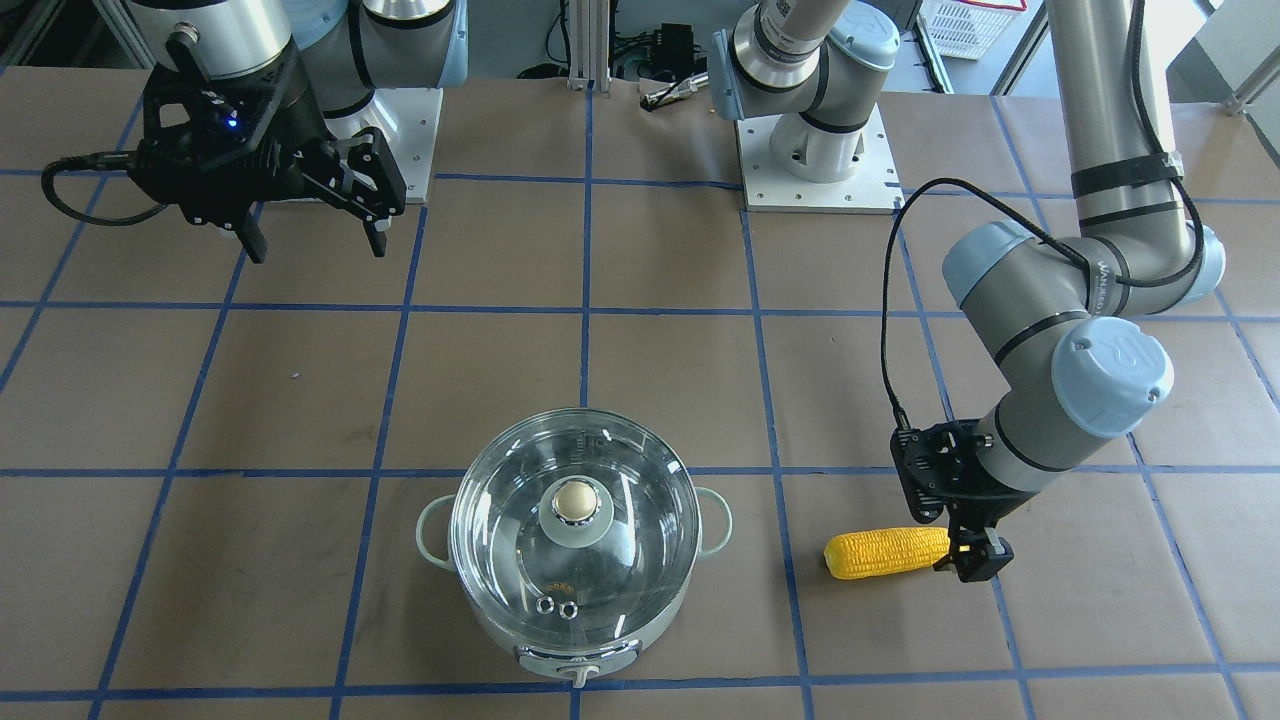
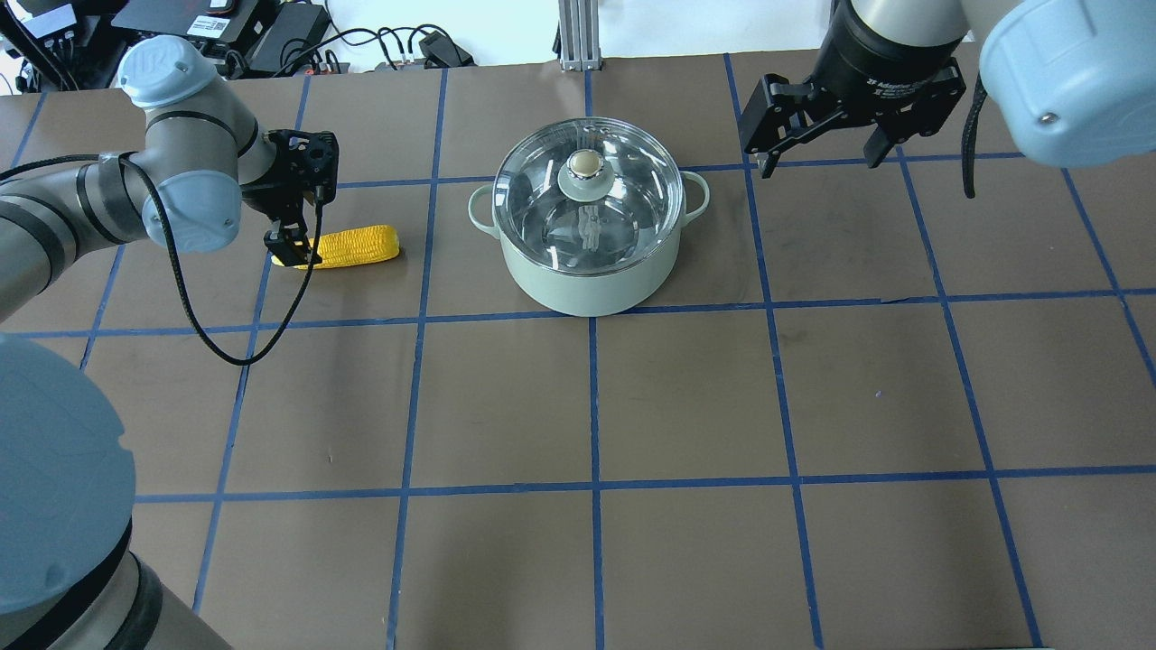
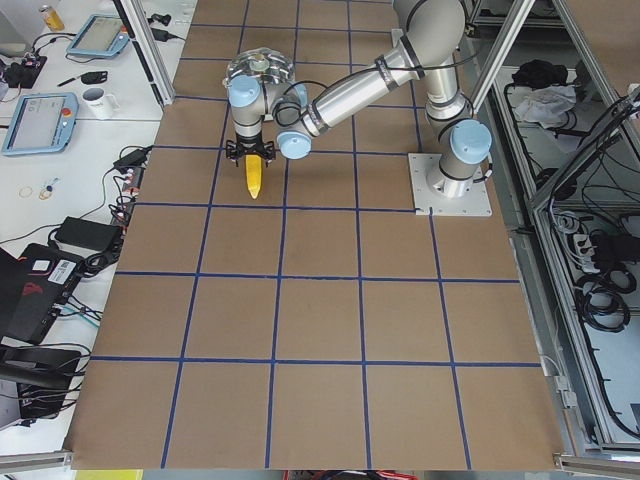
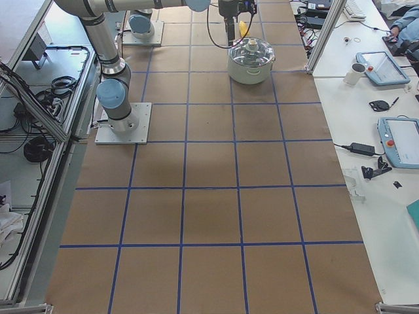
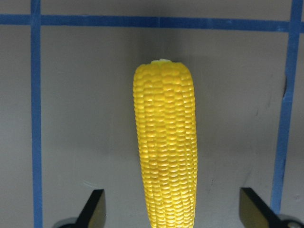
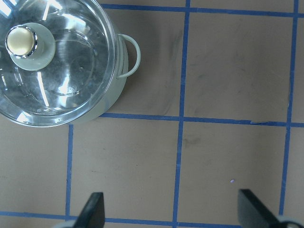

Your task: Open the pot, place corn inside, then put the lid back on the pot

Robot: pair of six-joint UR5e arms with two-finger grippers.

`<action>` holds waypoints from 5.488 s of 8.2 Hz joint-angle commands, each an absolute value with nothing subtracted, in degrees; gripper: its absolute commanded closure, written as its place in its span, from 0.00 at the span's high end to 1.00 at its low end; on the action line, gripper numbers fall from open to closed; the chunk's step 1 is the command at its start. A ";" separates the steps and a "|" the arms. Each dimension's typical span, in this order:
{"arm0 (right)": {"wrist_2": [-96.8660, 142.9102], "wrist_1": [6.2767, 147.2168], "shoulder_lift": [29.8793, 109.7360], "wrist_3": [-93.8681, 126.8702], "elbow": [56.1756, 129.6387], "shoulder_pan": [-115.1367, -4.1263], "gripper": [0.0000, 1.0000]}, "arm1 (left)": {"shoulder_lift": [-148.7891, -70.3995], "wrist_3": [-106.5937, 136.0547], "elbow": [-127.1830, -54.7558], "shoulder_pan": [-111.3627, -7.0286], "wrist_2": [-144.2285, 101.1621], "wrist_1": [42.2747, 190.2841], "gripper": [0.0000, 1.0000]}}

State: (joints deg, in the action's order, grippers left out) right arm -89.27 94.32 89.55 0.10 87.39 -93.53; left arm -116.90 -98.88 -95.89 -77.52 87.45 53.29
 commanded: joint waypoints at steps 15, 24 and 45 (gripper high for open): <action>-95.01 114.96 58.98 24.69 72.60 -109.86 1.00 | -112.69 -99.49 -95.98 -77.69 90.97 52.73 0.00; -92.64 115.14 58.71 24.70 73.92 -110.48 0.59 | -105.65 -97.21 -95.98 -84.19 94.48 53.44 0.00; -90.53 94.66 87.10 0.90 83.14 -96.77 0.38 | -109.50 -74.27 -95.28 -104.94 91.76 39.20 0.00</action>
